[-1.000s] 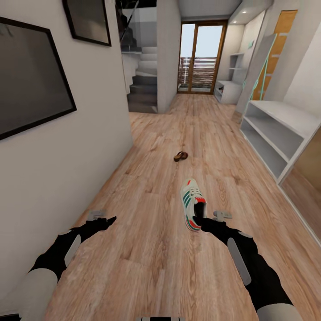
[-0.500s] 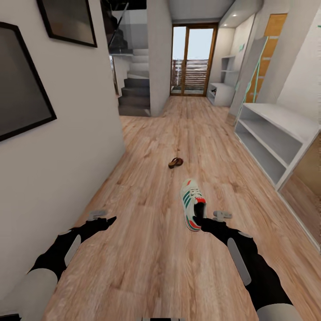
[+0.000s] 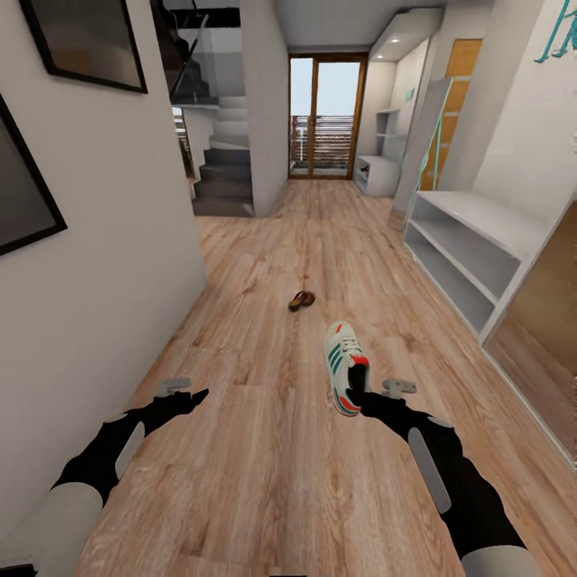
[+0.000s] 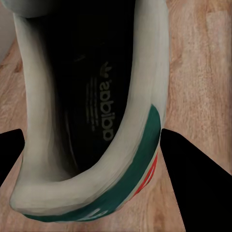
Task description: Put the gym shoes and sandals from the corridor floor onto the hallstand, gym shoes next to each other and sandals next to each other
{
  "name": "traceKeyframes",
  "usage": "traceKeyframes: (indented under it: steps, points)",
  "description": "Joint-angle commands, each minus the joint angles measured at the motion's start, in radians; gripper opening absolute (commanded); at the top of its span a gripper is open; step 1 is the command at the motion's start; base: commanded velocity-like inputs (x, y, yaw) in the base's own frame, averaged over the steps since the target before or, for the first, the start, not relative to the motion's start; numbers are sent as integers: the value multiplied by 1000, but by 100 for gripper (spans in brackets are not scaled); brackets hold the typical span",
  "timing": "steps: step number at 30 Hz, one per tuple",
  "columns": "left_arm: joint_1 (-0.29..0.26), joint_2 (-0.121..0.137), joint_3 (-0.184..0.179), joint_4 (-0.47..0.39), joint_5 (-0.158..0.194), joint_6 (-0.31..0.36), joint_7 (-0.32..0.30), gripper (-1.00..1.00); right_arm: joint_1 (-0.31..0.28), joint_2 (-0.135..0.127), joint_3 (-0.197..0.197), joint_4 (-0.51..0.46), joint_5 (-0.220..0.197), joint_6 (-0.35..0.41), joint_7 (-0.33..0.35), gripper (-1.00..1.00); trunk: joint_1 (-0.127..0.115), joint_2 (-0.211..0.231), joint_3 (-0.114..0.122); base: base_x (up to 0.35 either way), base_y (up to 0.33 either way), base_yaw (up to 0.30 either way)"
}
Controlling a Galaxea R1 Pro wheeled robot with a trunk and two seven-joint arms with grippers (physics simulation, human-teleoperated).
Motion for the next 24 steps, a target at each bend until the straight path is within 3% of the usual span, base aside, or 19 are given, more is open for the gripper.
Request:
traceKeyframes:
  steps: [1,9,24]
  points:
    - [0,0,3,-1,10,10,-4,100,-1,-1,0,-1,-3,5,0,-100,-1,0,5,5,0,-117]
    - [0,0,3,-1,11,10,-4,100,-1,-1,0,-1,-3,5,0,-100,-4,2,47,1,0,-116]
    - [0,0,3,-1,11,10,-4,100,-1,-2,0,-1,-3,5,1,-100,-4,2,57,17,0,-42]
